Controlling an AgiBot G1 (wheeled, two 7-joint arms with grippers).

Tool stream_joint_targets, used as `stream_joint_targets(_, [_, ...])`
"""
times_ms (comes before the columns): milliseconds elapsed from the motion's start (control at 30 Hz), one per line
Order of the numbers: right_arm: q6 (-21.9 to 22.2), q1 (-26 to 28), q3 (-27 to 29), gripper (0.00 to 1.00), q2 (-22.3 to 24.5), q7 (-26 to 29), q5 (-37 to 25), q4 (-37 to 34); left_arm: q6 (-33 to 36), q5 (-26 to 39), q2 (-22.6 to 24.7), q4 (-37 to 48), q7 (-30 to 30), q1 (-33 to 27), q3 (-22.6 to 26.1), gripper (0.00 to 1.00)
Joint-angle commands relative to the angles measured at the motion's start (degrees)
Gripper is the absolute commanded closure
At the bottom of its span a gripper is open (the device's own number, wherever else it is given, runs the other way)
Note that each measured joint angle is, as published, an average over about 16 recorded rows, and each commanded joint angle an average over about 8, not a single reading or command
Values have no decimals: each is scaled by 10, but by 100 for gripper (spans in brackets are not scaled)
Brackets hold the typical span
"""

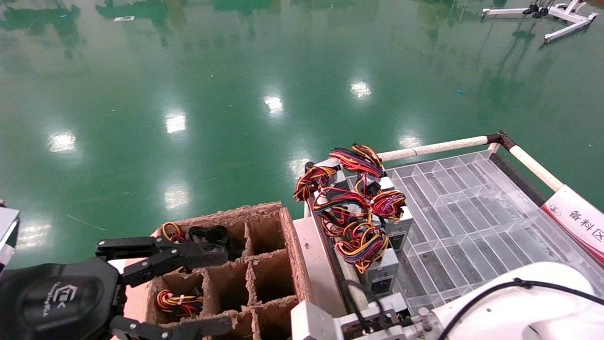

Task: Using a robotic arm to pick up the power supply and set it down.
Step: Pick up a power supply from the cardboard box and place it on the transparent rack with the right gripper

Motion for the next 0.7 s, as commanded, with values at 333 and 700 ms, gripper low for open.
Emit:
stream_joint_targets(333, [0,-24,14,100,80,-18,162,77,0,0,0,0,0,0,0,0])
stream_joint_targets(700, [-1,28,24,100,150,-23,276,128,0,0,0,0,0,0,0,0])
